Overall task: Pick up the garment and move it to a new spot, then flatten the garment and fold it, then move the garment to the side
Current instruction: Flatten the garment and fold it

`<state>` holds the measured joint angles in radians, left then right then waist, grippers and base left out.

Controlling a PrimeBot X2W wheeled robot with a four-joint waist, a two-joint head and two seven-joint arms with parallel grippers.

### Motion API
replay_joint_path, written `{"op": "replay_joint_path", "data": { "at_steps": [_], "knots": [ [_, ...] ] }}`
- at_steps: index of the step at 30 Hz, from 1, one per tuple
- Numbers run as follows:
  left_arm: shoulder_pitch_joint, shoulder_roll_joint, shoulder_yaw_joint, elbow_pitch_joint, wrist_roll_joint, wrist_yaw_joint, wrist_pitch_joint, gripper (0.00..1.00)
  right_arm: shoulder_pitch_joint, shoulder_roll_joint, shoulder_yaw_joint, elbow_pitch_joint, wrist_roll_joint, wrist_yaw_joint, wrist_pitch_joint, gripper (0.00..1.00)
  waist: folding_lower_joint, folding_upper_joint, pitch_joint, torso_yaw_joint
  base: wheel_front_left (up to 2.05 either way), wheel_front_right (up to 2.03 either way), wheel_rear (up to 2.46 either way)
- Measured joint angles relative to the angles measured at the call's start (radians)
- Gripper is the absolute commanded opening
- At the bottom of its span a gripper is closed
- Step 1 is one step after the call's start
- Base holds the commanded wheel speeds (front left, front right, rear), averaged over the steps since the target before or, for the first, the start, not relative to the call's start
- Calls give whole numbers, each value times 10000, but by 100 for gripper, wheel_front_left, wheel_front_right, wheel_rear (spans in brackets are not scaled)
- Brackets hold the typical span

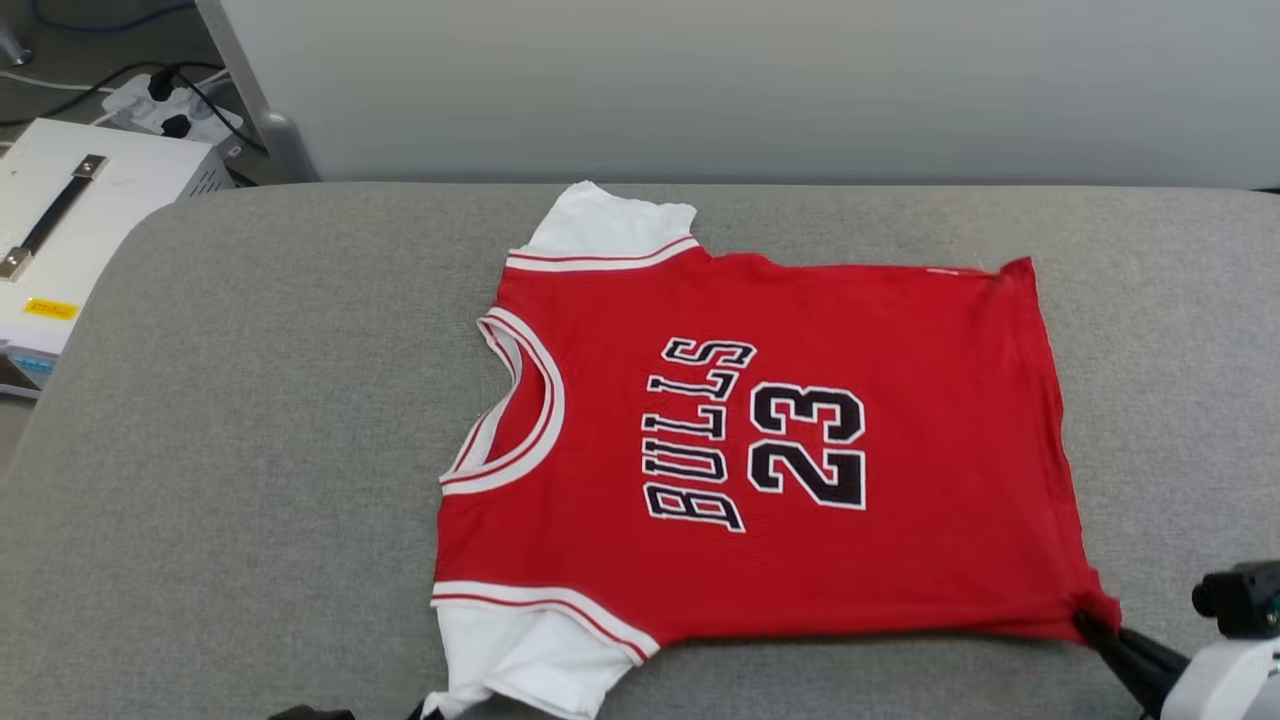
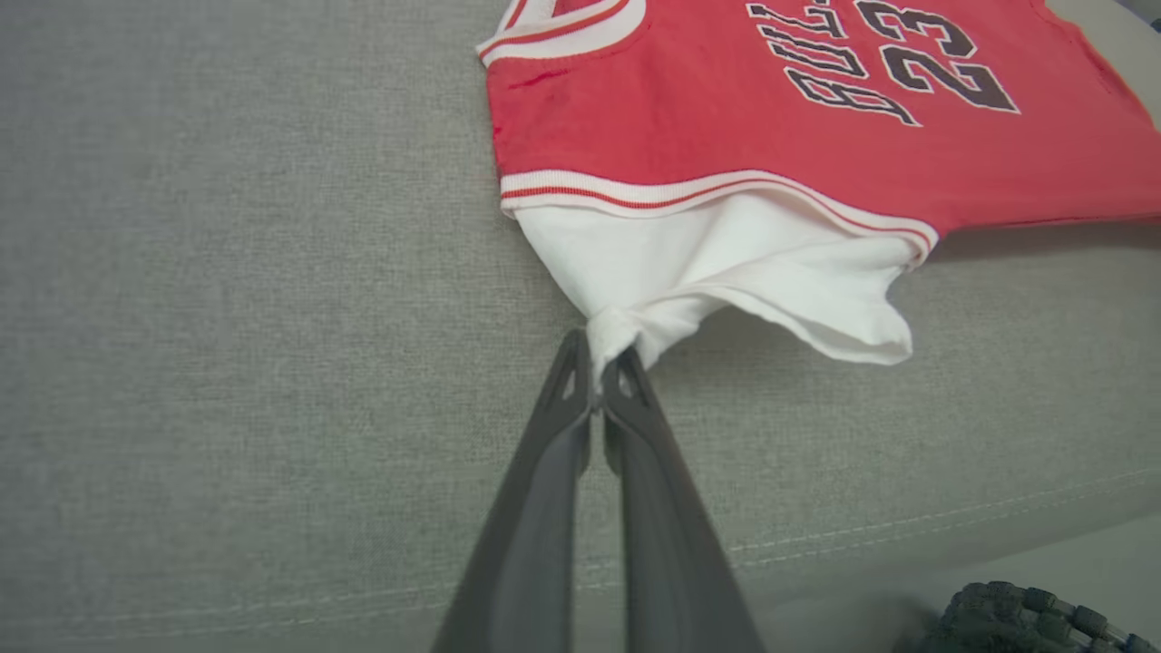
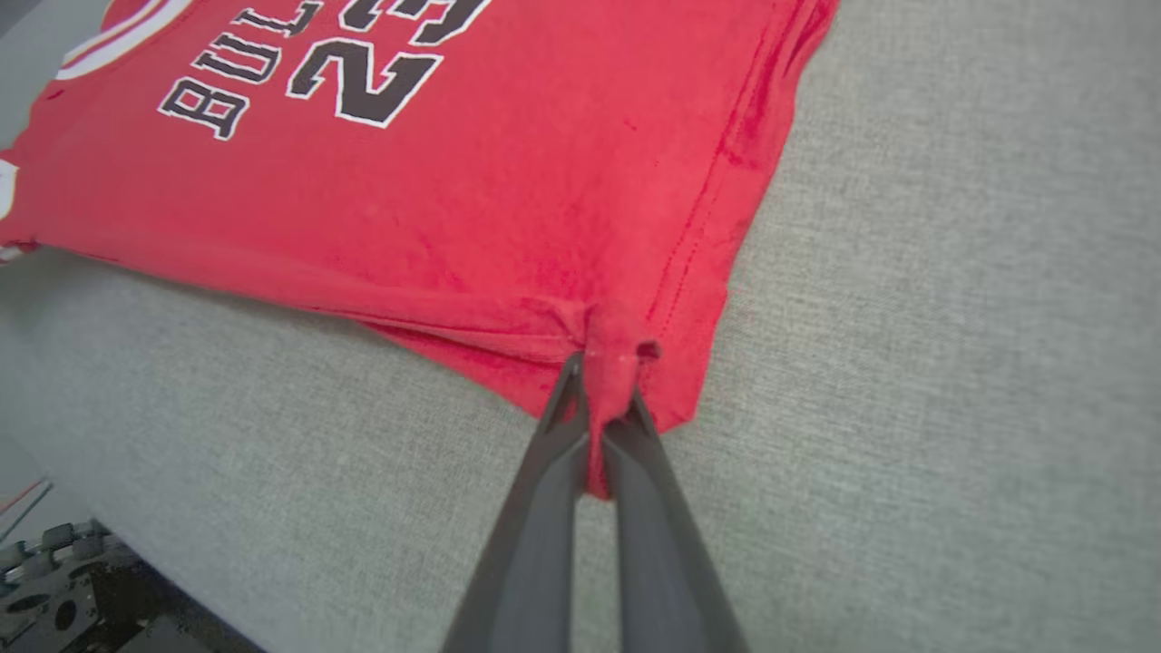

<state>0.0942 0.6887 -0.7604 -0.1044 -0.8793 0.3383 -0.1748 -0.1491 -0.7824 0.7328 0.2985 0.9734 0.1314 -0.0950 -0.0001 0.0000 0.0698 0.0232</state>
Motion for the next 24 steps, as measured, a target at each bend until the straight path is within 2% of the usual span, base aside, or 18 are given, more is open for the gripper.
{"op": "replay_joint_path", "data": {
  "at_steps": [5, 10, 15, 19, 24],
  "knots": [
    [364, -100, -192, 109, -209, -48, -8, 0, 1477, 144, -1053, -533, -167, 2, 424, 0, 0, 0, -84, 112, 0, 0, 0],
    [151, -184, -65, 407, -73, -242, -284, 0, 1812, 550, -2104, -1089, -566, 0, 1055, 0, 0, 0, 104, 76, 0, 0, 0],
    [-1445, -75, 27, 836, 552, -769, -132, 0, 1690, 1005, -3106, -1699, -748, 0, 1795, 0, 0, 0, 357, 0, 0, 0, 0],
    [-2951, -4, 92, 1116, 1085, -1168, 222, 0, 1258, 1185, -3787, -2127, -897, 0, 2357, 0, 0, 0, 622, -82, 0, 0, 0],
    [-4685, -40, 144, 1735, 1411, -1866, 637, 0, 612, 1333, -4318, -2418, -980, 0, 3093, 0, 0, 0, 1059, -206, 0, 0, 0]
  ]
}}
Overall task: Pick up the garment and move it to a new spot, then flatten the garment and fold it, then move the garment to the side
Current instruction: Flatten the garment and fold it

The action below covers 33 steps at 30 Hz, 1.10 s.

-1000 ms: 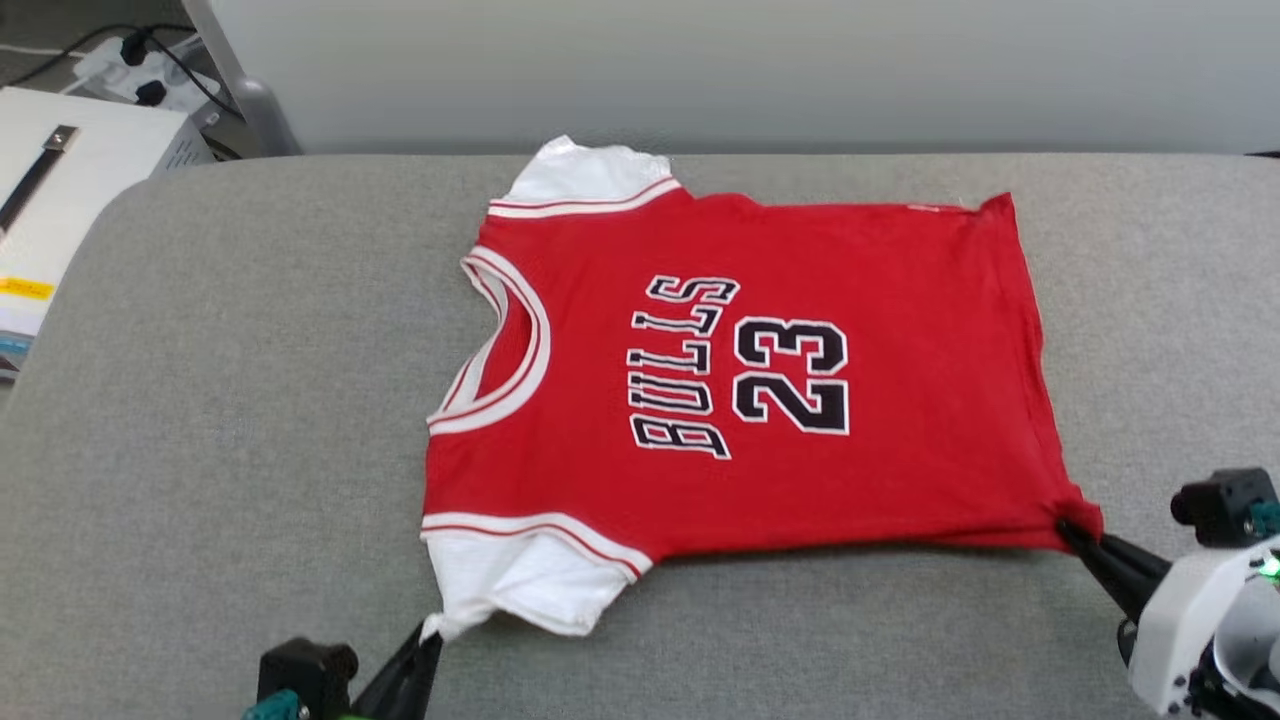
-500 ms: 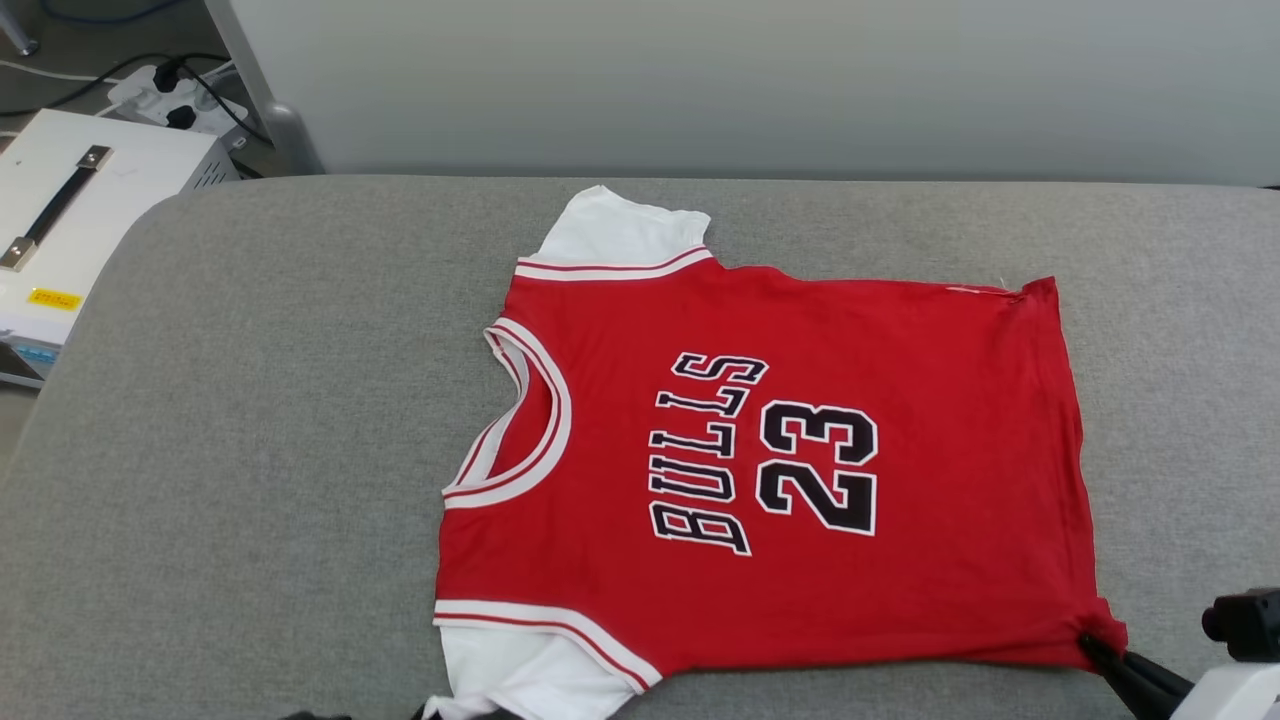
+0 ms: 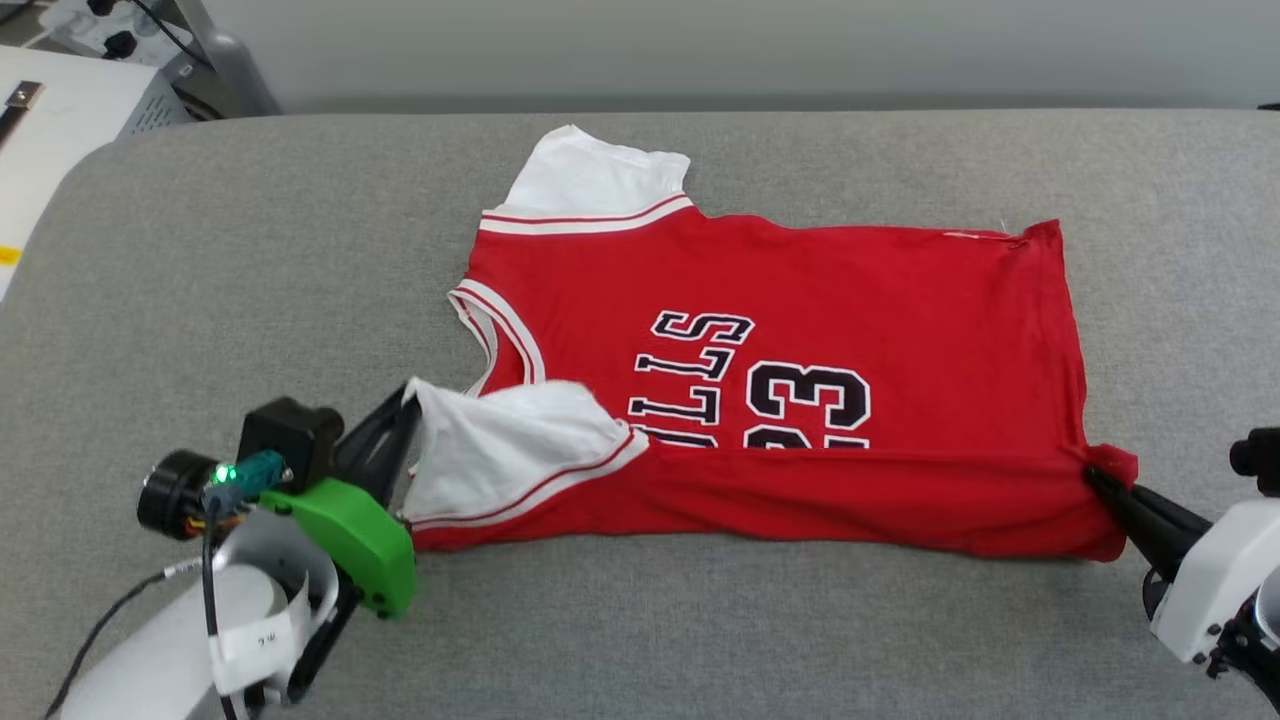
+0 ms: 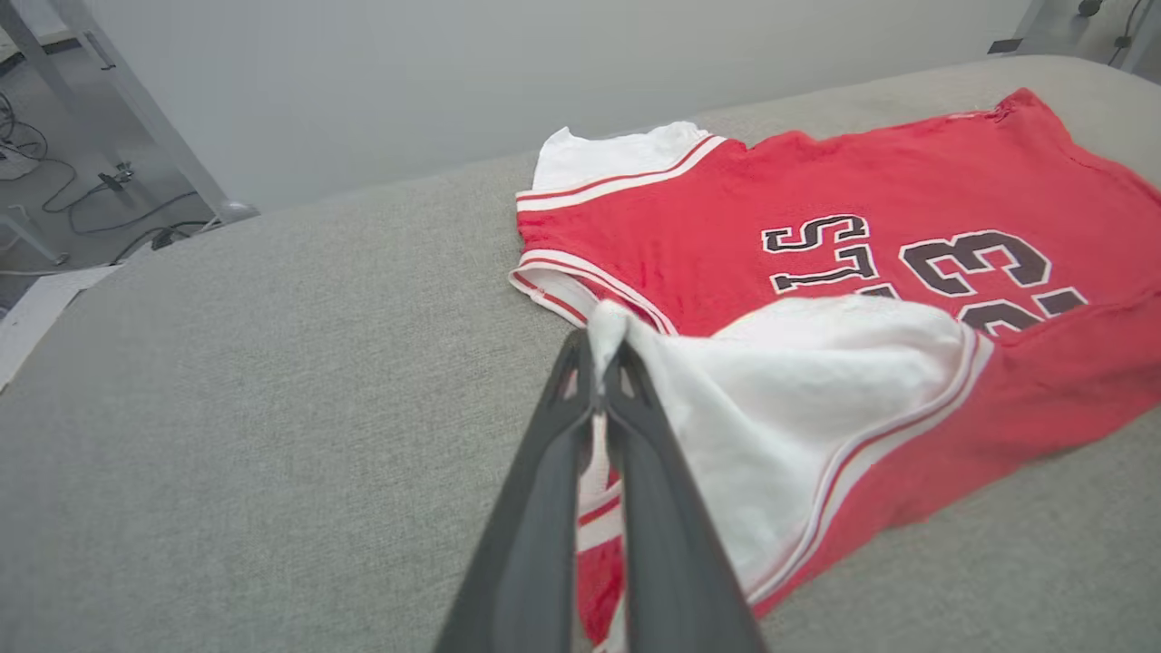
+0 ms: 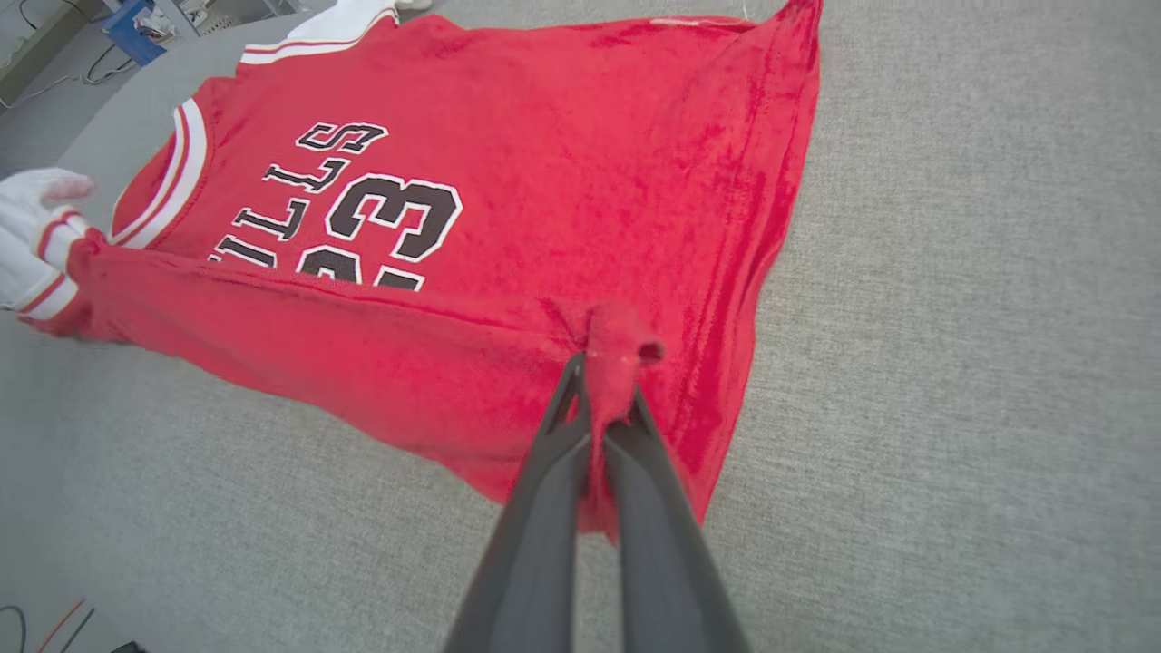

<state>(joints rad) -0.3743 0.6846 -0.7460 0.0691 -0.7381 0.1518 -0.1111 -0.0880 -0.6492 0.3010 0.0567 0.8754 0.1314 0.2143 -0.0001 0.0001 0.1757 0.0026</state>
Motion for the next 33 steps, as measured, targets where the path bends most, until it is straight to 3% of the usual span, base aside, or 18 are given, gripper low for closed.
{"op": "replay_joint_path", "data": {
  "at_steps": [6, 12, 22, 23, 24, 25, 26, 33],
  "knots": [
    [-1440, -349, -13, 1463, 169, -826, 90, 0, -1020, 324, -127, 169, -330, 0, 564, 0, 0, -1, 699, -189, 0, 0, 0],
    [-2067, -769, -138, 3103, 238, -1260, -63, 0, -1913, 767, 61, 1060, -506, 0, 646, 0, 0, 0, 1395, -343, 0, 0, 0],
    [-2367, -1639, -301, 5382, 174, -1975, -976, 0, -2467, 938, 805, 2098, -694, 4, -42, 0, 1, 0, 1982, -446, 0, 0, 0],
    [-2374, -1714, -267, 5540, 119, -2017, -1055, 4, -2470, 934, 869, 2125, -642, 4, -123, 0, 0, 0, 1941, -445, 0, 0, 0],
    [-2377, -1774, -247, 5643, 82, -2029, -1093, 100, -2469, 926, 917, 2134, -569, 4, -146, 42, 0, 0, 1900, -440, 0, 0, 0],
    [-2397, -1812, -236, 5745, 82, -2061, -1174, 100, -2467, 895, 988, 2123, -518, 4, -194, 95, 0, 0, 1837, -426, 0, 0, 0],
    [-2418, -1831, -224, 5810, 81, -2096, -1181, 100, -2457, 840, 1028, 2103, -525, 2, -320, 100, 1, 0, 1764, -404, 0, 0, 0],
    [-2773, -1375, -180, 5375, 94, -2270, -851, 100, -2004, 541, 836, 1678, -508, 2, -872, 100, 1, 0, 1175, -165, 0, 0, 0]
  ]
}}
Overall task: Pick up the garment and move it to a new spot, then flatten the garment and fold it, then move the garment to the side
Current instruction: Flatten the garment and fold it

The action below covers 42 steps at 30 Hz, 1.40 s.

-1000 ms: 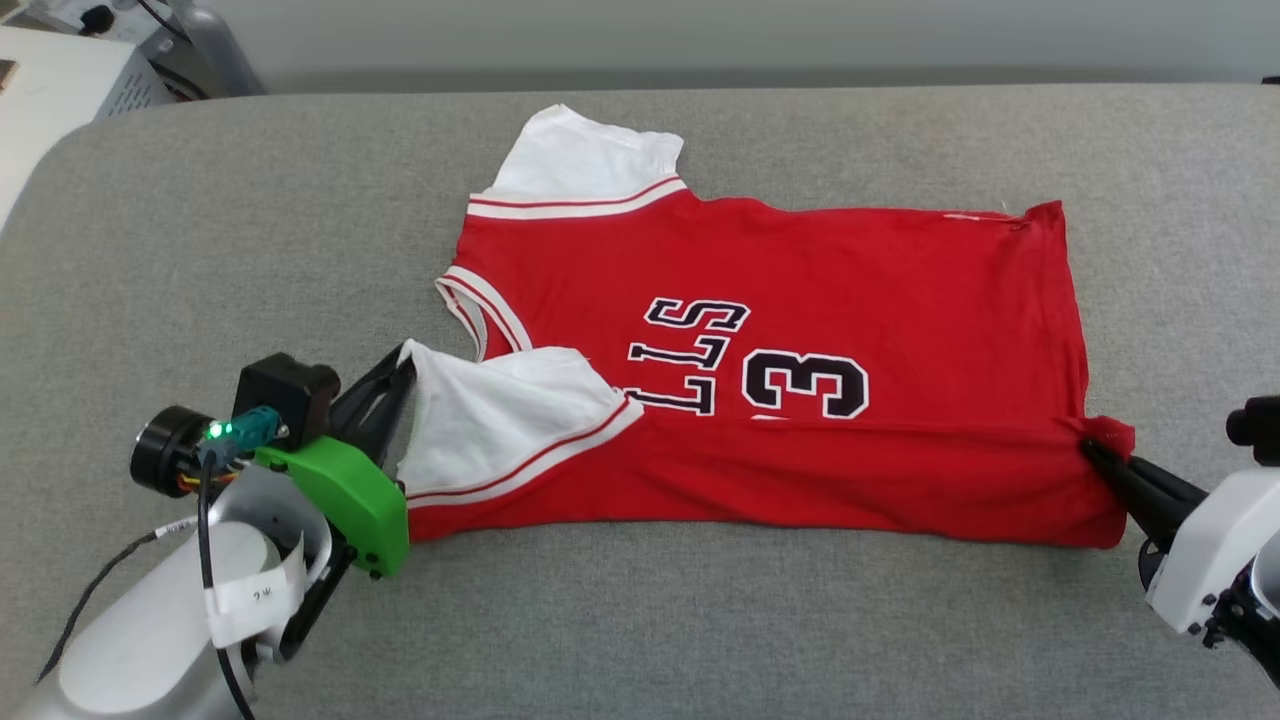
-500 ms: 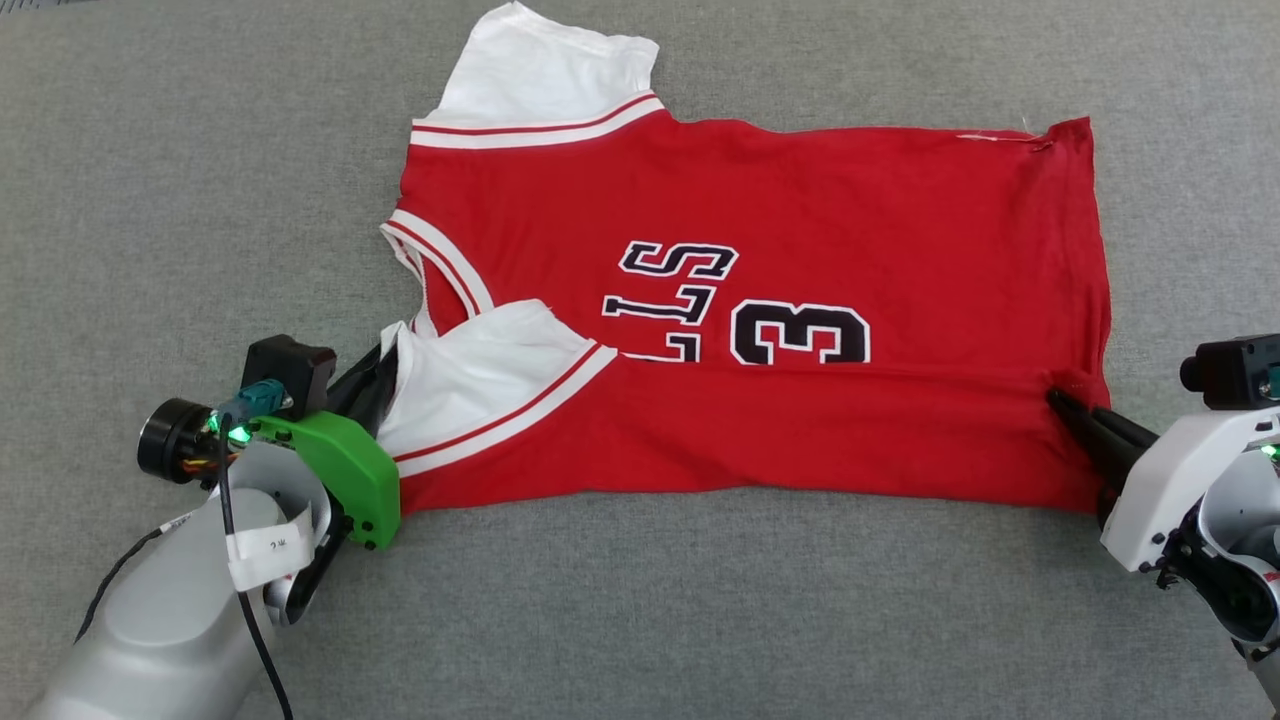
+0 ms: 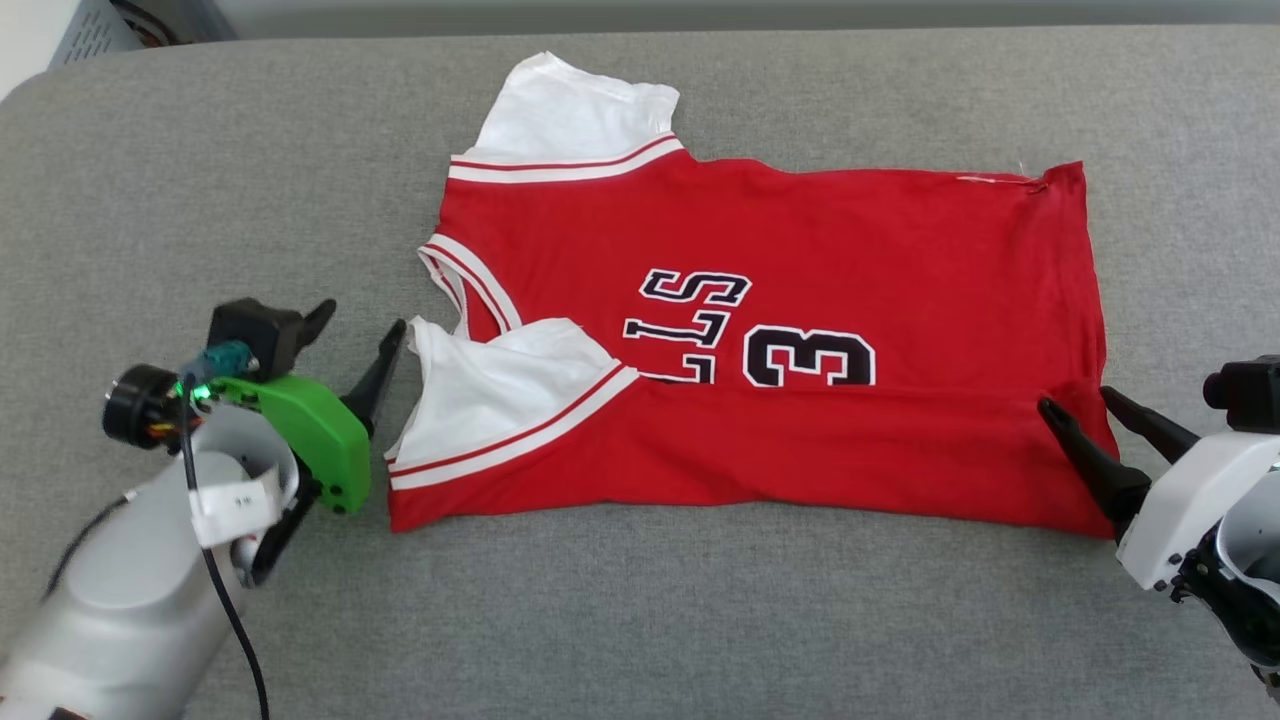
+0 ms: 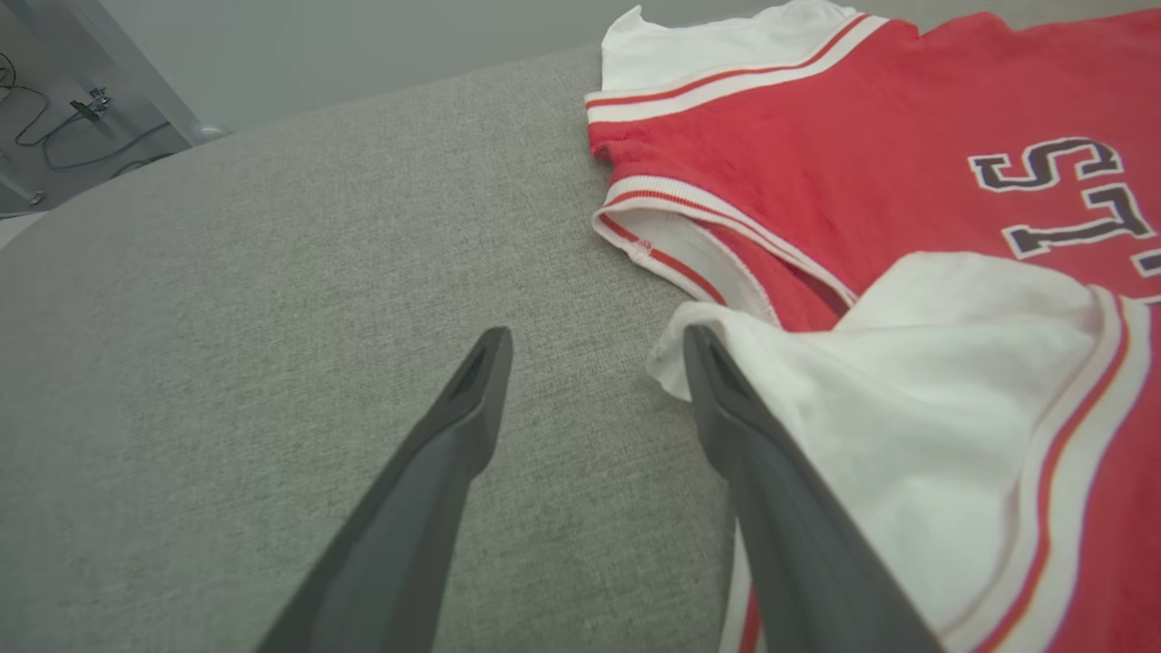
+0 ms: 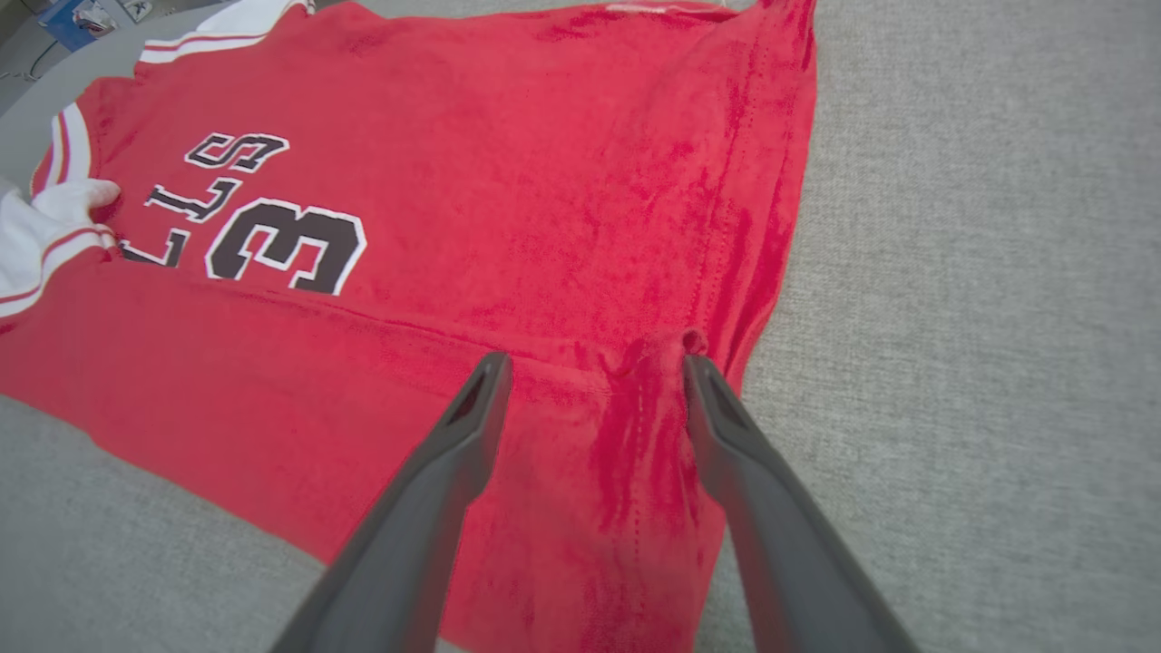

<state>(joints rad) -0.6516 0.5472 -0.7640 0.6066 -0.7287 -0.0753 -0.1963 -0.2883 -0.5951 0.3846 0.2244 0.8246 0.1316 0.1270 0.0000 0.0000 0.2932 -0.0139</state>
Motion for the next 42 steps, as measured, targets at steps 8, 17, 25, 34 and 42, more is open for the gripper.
{"op": "replay_joint_path", "data": {
  "at_steps": [8, 17, 25, 34, 42],
  "knots": [
    [-1023, 999, -150, -1891, -1267, -359, 3917, 100, 458, -242, -456, -499, 0, 0, 211, 100, 0, 0, -560, 281, 0, 0, 0],
    [-1110, 1325, -1114, -3016, -3239, -481, 8445, 100, 552, -213, -594, -830, -2, 0, 865, 100, 0, 0, -604, 353, 0, 0, 0],
    [-965, 1143, -1618, -2203, -3287, -435, 8999, 100, 496, -27, -585, -970, -31, 0, 1080, 100, 0, 0, -309, 107, 0, 0, 0],
    [-865, 920, -1825, -1317, -3256, -499, 8654, 0, 378, 4, -531, -1051, -142, 0, 1237, 100, 0, 0, -39, -181, 0, 0, 0],
    [-660, 848, -1977, -1636, -2972, -525, 7231, 0, -114, -1220, -773, -1774, -270, 0, 2286, 100, 0, 0, -409, -116, 0, 0, 0]
  ]
}}
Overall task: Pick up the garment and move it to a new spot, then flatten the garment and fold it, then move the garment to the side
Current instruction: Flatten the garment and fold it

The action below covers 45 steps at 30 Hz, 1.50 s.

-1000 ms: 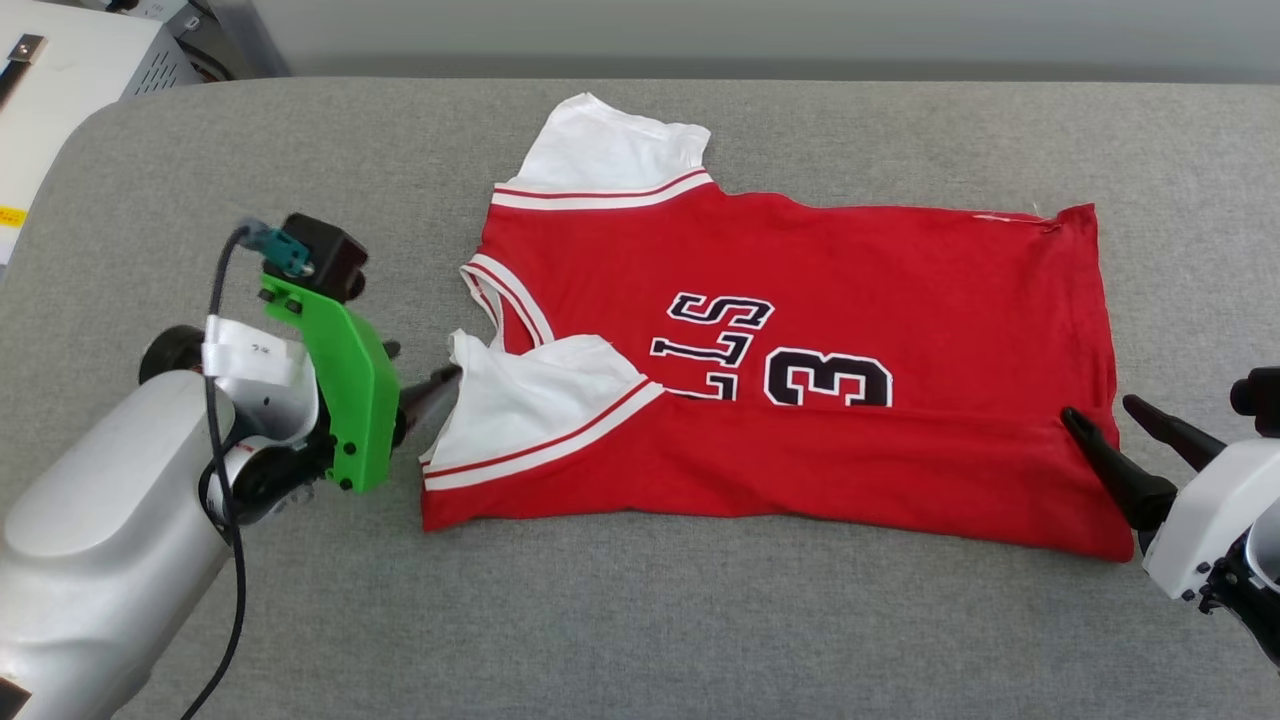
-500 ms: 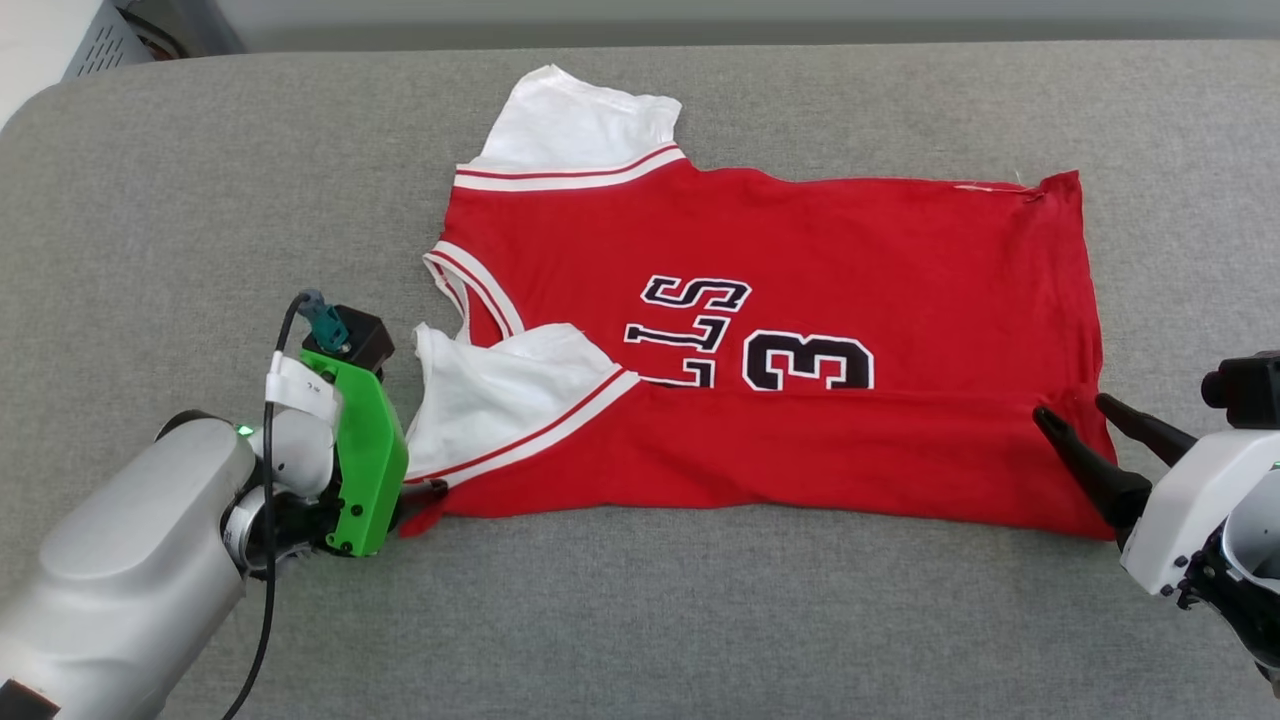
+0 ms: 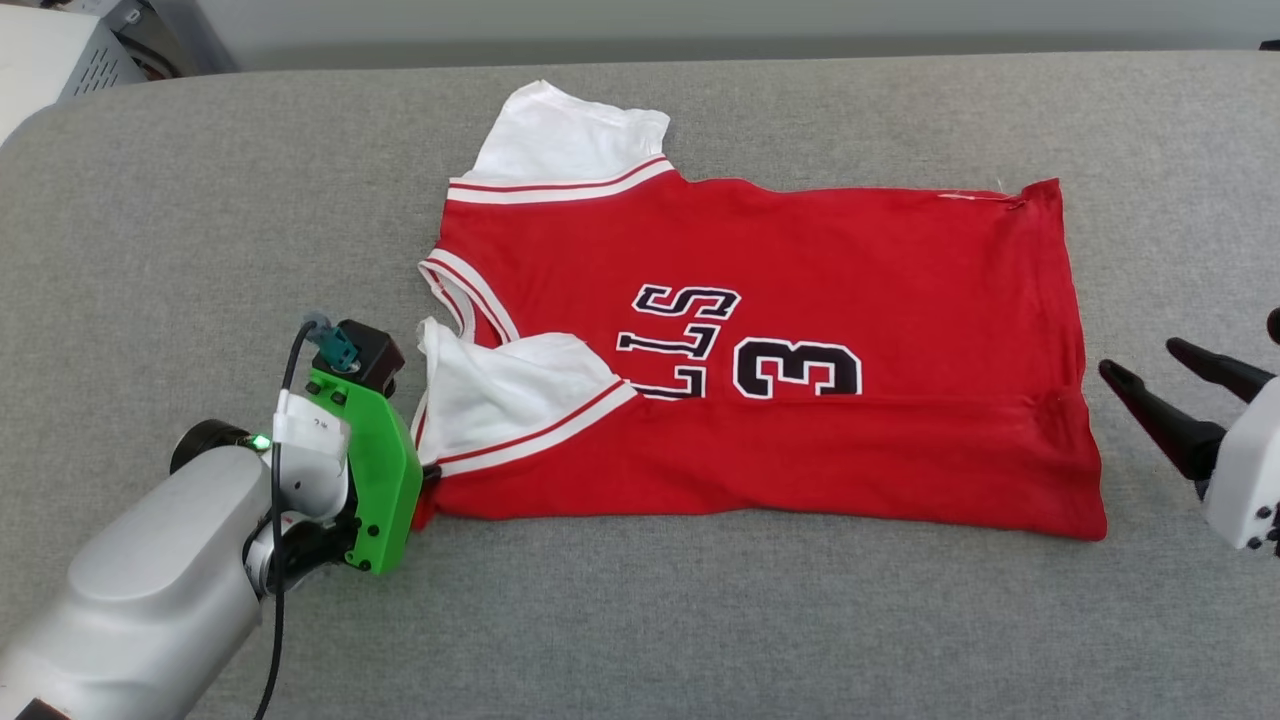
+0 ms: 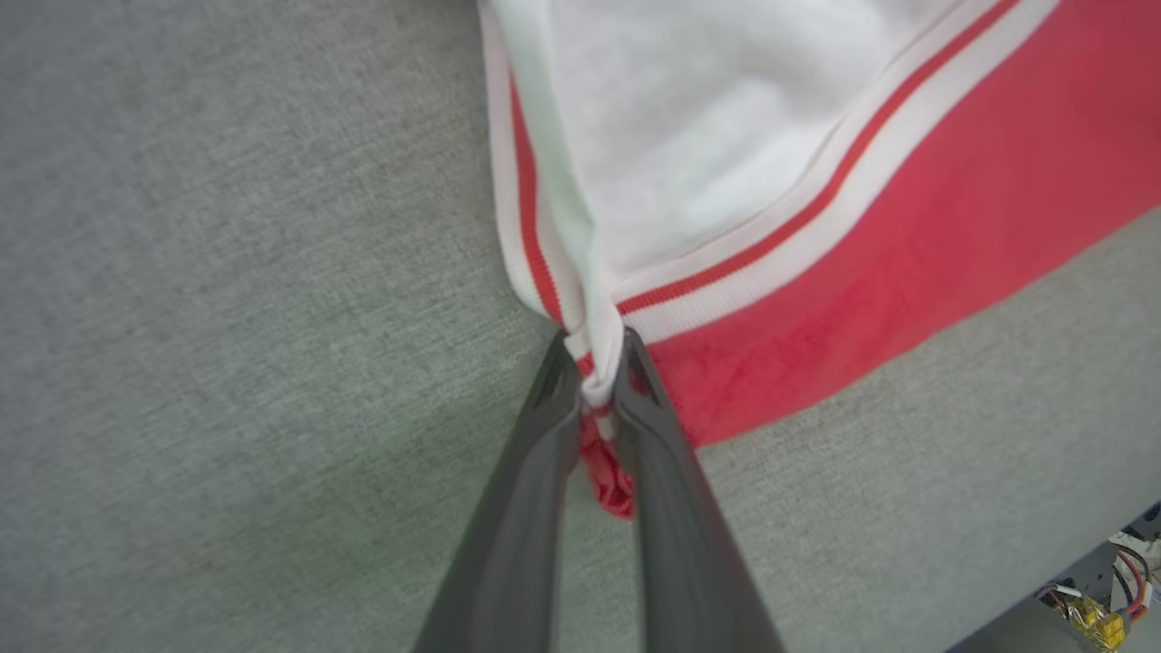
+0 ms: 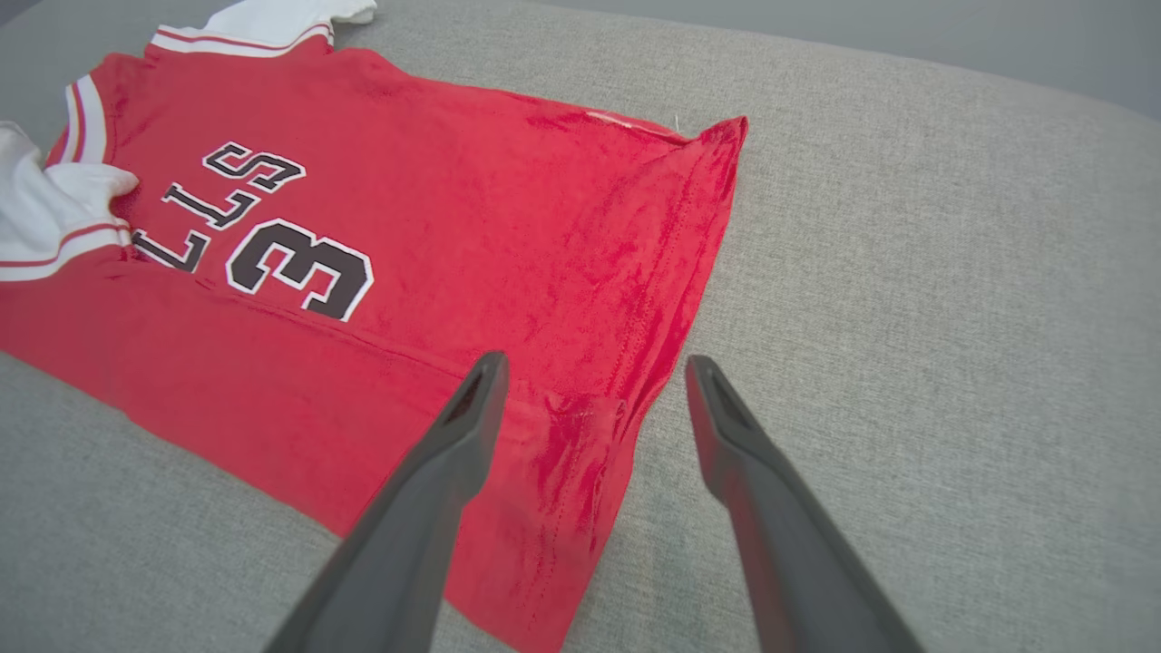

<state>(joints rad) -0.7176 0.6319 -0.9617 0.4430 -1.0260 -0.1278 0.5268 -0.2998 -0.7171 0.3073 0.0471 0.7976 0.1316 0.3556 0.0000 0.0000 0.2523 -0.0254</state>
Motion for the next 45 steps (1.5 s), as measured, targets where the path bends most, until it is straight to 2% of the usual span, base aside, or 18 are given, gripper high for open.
{"op": "replay_joint_path", "data": {
  "at_steps": [5, 9, 14, 19, 21, 24, 25, 26, 27, 34, 40, 45],
  "knots": [
    [106, 221, -8, -708, 92, 2, -401, 0, -212, -859, -100, -334, 453, 0, 1885, 100, 0, 0, -232, 82, 0, 0, 0],
    [116, 472, 48, -1150, 138, 88, -525, 0, -307, -961, -104, -213, 627, 0, 3189, 100, 0, 0, -239, 165, 0, 0, 0],
    [140, 516, 98, -1567, 163, 211, -656, 0, -309, -439, -128, 387, 619, 0, 3720, 100, 0, 0, -61, 301, 0, 0, 0],
    [281, 514, 44, -1634, 366, 278, -773, 0, -296, 303, 125, 1250, 552, 0, 3628, 100, 0, 0, 182, 438, 0, 0, 0],
    [435, 502, 10, -1632, 410, 366, -897, 0, -143, 800, 499, 1973, 520, -4, 3350, 100, 0, 0, 316, 553, 0, 0, 0],
    [548, 497, 13, -1595, 407, 401, -1057, 0, -140, 802, 752, 2255, 520, -15, 3175, 100, 0, -1, 323, 563, 0, 0, 0],
    [585, 497, 13, -1561, 407, 401, -1112, 0, -140, 815, 784, 2330, 520, -13, 3001, 68, 0, -1, 311, 556, 0, 0, 0],
    [626, 497, 17, -1505, 401, 399, -1172, 0, -140, 826, 803, 2428, 520, -13, 2809, 18, 0, 0, 287, 546, 0, 0, 0],
    [663, 493, 17, -1465, 399, 399, -1202, 0, -142, 826, 842, 2475, 520, -13, 2675, 0, 0, 0, 258, 536, 0, 0, 0],
    [1210, 535, 190, -1381, -102, 399, -1526, 0, -72, 591, 1089, 2194, 573, -4, 1822, 0, 0, 0, -222, 457, 0, 0, 0],
    [1912, 1133, 169, -2364, -249, 554, -1524, 0, 729, -58, 832, 1106, 911, -2, 1724, 0, 0, 0, -779, 414, 0, 0, 0],
    [2625, 1697, 94, -3428, -316, 930, -1478, 0, 1757, -286, 307, 253, 963, -2, 1772, 0, 0, 0, -1042, 413, 0, 0, 0]
  ]
}}
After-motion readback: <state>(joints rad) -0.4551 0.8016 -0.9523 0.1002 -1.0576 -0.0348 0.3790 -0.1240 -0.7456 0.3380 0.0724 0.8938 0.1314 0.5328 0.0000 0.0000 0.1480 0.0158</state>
